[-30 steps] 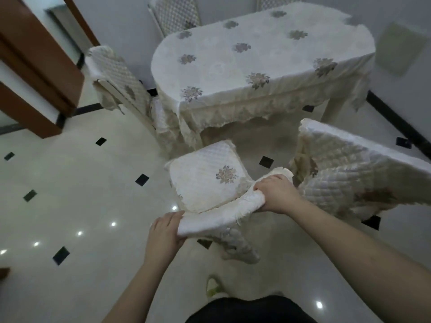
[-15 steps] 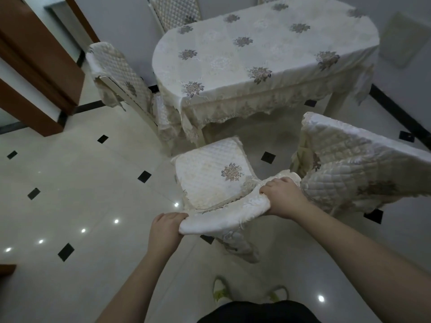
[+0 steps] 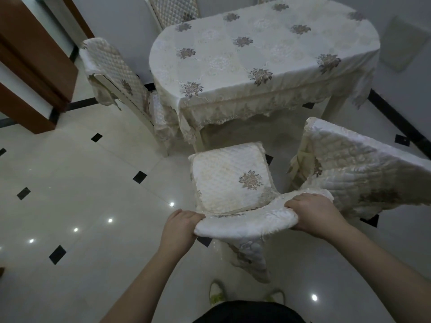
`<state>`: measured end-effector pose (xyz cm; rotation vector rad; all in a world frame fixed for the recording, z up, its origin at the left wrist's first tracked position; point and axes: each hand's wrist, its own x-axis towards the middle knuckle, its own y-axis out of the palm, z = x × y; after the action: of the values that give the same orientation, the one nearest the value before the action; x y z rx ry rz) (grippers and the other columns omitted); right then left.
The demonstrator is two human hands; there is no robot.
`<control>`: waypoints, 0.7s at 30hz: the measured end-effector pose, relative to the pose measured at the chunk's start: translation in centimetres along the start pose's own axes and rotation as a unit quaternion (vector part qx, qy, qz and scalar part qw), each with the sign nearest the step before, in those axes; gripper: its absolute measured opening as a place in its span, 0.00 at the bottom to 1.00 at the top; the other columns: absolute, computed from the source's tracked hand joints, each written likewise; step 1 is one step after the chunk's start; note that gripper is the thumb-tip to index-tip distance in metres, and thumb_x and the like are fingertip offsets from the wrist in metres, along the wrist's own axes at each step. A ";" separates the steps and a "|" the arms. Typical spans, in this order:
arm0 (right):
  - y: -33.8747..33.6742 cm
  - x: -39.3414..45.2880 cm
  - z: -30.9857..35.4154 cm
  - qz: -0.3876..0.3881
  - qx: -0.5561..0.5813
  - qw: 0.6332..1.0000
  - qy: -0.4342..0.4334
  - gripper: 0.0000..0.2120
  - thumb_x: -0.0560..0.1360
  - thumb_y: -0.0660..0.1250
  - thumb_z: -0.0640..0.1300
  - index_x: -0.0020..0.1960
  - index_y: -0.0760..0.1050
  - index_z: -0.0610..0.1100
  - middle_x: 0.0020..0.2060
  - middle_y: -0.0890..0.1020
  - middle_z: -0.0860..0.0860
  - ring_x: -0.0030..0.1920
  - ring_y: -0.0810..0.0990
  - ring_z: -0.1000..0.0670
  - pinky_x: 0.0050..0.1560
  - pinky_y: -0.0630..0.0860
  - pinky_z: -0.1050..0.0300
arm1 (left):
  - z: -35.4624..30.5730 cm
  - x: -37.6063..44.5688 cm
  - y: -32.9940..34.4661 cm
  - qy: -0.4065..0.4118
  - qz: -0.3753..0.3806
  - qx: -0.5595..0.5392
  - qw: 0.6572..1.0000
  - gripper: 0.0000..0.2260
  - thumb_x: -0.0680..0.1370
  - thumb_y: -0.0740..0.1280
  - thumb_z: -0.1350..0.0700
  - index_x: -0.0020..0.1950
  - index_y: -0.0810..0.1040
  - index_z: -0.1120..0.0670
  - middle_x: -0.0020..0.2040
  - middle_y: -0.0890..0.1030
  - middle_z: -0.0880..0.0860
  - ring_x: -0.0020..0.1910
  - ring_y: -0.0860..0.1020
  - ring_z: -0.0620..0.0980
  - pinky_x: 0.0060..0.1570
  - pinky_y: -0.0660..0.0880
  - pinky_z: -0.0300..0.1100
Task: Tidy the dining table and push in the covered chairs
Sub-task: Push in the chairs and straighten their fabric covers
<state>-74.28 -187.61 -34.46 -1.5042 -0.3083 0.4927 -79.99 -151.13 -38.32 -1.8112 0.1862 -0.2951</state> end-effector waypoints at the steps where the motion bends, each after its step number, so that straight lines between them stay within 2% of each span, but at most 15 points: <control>1: 0.0 -0.1 -0.6 0.002 0.004 1.000 0.014 0.19 0.56 0.72 0.64 0.39 0.81 0.52 0.33 0.82 0.53 0.35 0.81 0.48 0.35 0.74 0.56 | -0.4 0.6 0.1 0.007 0.002 -0.003 1.000 0.12 0.67 0.58 0.55 0.39 0.81 0.48 0.33 0.80 0.45 0.34 0.78 0.46 0.42 0.70 0.38; 4: -0.2 0.3 -2.3 -0.005 0.020 0.999 0.049 0.18 0.57 0.72 0.63 0.41 0.81 0.52 0.36 0.83 0.53 0.39 0.81 0.47 0.38 0.74 0.55 | -0.9 2.6 0.3 0.010 0.017 -0.014 1.000 0.13 0.67 0.57 0.56 0.38 0.81 0.47 0.32 0.80 0.45 0.32 0.77 0.48 0.40 0.72 0.39; 8: -1.1 2.2 -3.5 -0.014 0.044 0.997 0.066 0.18 0.56 0.76 0.59 0.42 0.81 0.51 0.37 0.83 0.51 0.40 0.81 0.44 0.42 0.76 0.52 | -0.7 5.5 0.1 0.005 0.044 0.001 0.999 0.10 0.61 0.67 0.59 0.38 0.82 0.47 0.33 0.81 0.45 0.31 0.78 0.47 0.40 0.73 0.36; 11: -1.2 3.6 -4.0 -0.007 0.050 0.996 0.073 0.18 0.59 0.75 0.57 0.46 0.80 0.51 0.41 0.83 0.51 0.44 0.81 0.45 0.48 0.73 0.51 | -0.5 7.5 -0.1 -0.001 0.049 -0.009 0.999 0.08 0.61 0.66 0.58 0.37 0.81 0.49 0.31 0.79 0.47 0.30 0.77 0.50 0.35 0.74 0.40; 13: -0.7 4.4 -4.5 -0.012 0.058 0.996 0.073 0.19 0.61 0.75 0.55 0.51 0.79 0.52 0.45 0.83 0.51 0.48 0.80 0.45 0.53 0.70 0.50 | -0.5 8.6 -0.2 -0.005 0.042 -0.005 0.999 0.09 0.59 0.71 0.61 0.36 0.81 0.50 0.30 0.79 0.48 0.29 0.76 0.50 0.33 0.72 0.39; 17: -0.1 5.8 -4.9 -0.062 0.099 0.991 0.065 0.20 0.61 0.77 0.46 0.53 0.78 0.49 0.48 0.83 0.49 0.50 0.79 0.43 0.58 0.69 0.46 | -0.6 10.8 -0.6 -0.024 0.018 0.006 1.000 0.13 0.56 0.77 0.63 0.37 0.82 0.51 0.30 0.80 0.48 0.29 0.77 0.51 0.35 0.68 0.36; 21: -0.3 7.7 -5.3 -0.107 0.123 0.985 0.063 0.21 0.62 0.76 0.40 0.55 0.78 0.48 0.49 0.81 0.49 0.51 0.77 0.45 0.61 0.66 0.50 | 0.1 13.1 -0.7 -0.047 0.016 0.013 0.999 0.13 0.59 0.79 0.60 0.40 0.82 0.51 0.33 0.81 0.49 0.31 0.78 0.53 0.35 0.72 0.40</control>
<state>-64.97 -188.42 -35.30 -1.2380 -0.2951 0.2534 -67.49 -154.53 -36.33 -1.7909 0.1438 -0.1878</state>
